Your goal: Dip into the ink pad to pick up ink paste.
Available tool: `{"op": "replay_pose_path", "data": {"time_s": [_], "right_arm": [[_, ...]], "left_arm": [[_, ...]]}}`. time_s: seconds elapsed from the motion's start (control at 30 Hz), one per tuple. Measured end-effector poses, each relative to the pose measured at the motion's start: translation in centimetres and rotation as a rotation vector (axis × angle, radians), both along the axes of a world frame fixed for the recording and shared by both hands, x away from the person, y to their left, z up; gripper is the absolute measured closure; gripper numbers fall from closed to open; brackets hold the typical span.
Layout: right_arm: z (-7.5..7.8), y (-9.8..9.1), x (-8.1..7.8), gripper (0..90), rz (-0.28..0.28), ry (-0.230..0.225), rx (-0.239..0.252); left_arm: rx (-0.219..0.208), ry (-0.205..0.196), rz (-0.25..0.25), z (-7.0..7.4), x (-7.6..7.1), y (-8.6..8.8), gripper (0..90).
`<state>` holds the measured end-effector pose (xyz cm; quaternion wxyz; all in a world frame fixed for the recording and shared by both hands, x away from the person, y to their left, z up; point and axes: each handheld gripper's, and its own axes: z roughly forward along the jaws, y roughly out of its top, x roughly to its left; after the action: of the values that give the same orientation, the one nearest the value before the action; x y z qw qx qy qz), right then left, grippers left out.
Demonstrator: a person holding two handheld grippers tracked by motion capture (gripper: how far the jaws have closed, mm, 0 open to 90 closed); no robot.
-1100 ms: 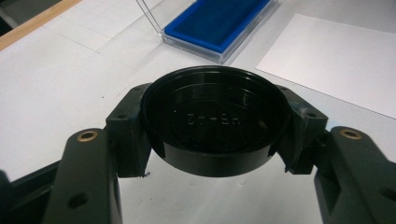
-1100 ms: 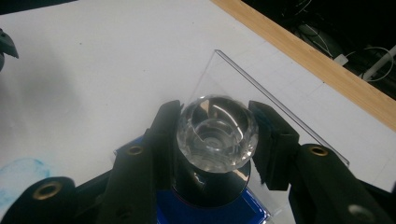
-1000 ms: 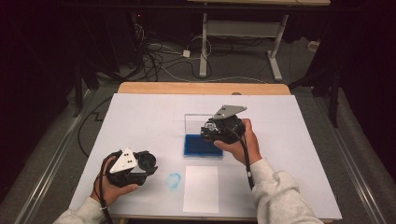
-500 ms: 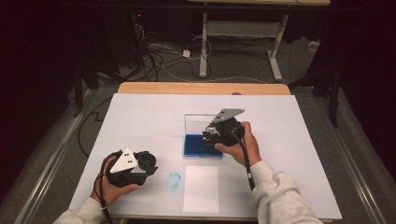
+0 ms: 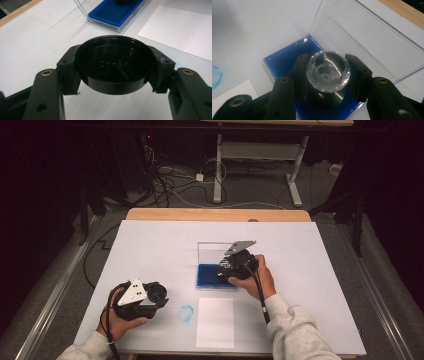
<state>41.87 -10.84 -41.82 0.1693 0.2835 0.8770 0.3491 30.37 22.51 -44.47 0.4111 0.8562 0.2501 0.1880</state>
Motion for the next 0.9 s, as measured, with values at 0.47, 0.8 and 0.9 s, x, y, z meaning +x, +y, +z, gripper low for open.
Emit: {"op": "replay_pose_path", "data": {"time_s": [0.47, 0.8, 0.9], "right_arm": [[-1.07, -0.44, -0.32, 56.7, -0.018, 0.001, 0.022], [-1.05, -0.41, -0.38, 56.7, -0.019, 0.005, 0.016], [-1.08, -0.48, -0.28, 56.7, -0.014, 0.005, 0.019]], "left_arm": [[0.008, 0.0, -0.014, -0.14, -0.03, -0.25, 36.4], [0.002, 0.004, -0.015, -0.17, -0.14, -0.41, 36.4], [0.005, 0.001, -0.017, -0.14, -0.12, -0.42, 36.4]]}}
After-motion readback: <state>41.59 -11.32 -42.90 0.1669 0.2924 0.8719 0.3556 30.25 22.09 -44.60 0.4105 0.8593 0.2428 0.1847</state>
